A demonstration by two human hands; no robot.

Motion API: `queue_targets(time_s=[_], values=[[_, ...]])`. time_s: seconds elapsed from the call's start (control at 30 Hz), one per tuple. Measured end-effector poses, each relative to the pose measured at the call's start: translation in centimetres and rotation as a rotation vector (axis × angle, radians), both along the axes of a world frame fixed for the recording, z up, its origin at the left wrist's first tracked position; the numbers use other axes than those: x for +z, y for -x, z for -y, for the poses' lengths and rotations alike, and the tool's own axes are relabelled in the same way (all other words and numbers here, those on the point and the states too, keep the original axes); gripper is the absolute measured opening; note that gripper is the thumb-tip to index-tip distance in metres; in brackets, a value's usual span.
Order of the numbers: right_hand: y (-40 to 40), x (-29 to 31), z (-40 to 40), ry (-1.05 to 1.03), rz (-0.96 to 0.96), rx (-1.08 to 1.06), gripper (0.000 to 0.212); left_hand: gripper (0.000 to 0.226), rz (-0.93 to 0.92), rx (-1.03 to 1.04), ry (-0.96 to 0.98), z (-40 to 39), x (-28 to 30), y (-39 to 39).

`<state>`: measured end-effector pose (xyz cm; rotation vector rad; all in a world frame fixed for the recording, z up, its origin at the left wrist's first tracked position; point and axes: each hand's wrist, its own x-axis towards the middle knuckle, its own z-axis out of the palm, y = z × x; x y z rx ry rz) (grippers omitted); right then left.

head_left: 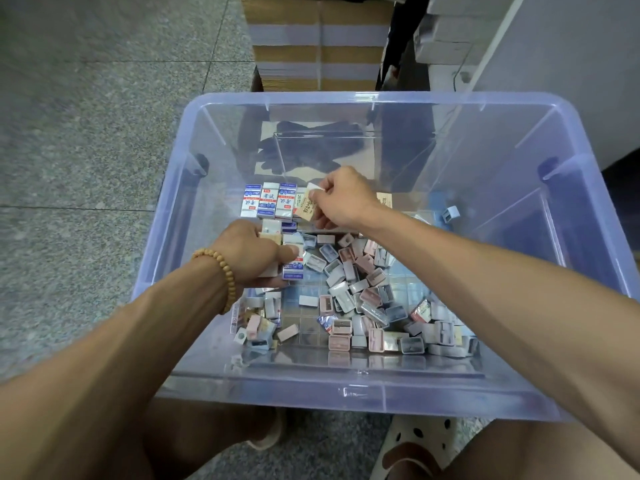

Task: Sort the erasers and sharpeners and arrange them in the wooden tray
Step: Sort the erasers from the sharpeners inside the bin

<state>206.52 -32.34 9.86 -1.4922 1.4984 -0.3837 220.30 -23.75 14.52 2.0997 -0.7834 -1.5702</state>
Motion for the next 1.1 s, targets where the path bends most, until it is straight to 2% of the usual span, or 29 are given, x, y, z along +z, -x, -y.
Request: queue_targets(time_s=[0.1,0.23,0.3,0.43,0.6,0.73,0.8,0.9,1.0,1.1], values=[[-0.7,-0.9,-0.3,0.064,-0.044,-0.039,0.009,0.028,-0.037,0.031,0.012,0.2,-0.1,-0.1],[-0.4,-1.0,-0.9,0.177,-0.050,-0.059,0.022,0.028,-0.068,0.059,0.029,0.3,-0.1,-0.1],[-0.3,-1.0,-0.9,0.252,-0.089,0.040,0.017,0.029,-0.087,0.076,0.036,0.4,-0.1,-0.1],[-0.7,-0.7,-0.9,0.384,-0.210,0.237,0.028,0.031,-0.107,0.109,0.047,0.5,-0.2,-0.3],[1.0,1.3,-1.0,0.304,-0.164,0.297,0.020,0.027,-0.124,0.136,0.068,0.7,0.0,-0.1],[2.1,3.0,-3.3,0.038,0.143,0.226,0.019,0.029,-0.187,0.149,0.089,0.8,0.4,0.0],[2.3,3.3,-4.0,-0.044,0.221,0.251,0.013,0.029,-0.239,0.171,0.096,0.7,0.7,0.2],[2.5,3.2,-4.1,-0.085,0.271,0.245,0.017,0.027,-0.307,0.168,0.101,0.7,0.9,0.4],[2.7,2.8,-3.9,-0.110,0.270,0.215,0.014,0.021,-0.299,0.152,0.120,0.7,0.9,0.7],[3.2,1.9,-2.7,-0.108,0.244,0.032,0.018,0.011,-0.263,0.155,0.126,0.8,0.8,1.2]])
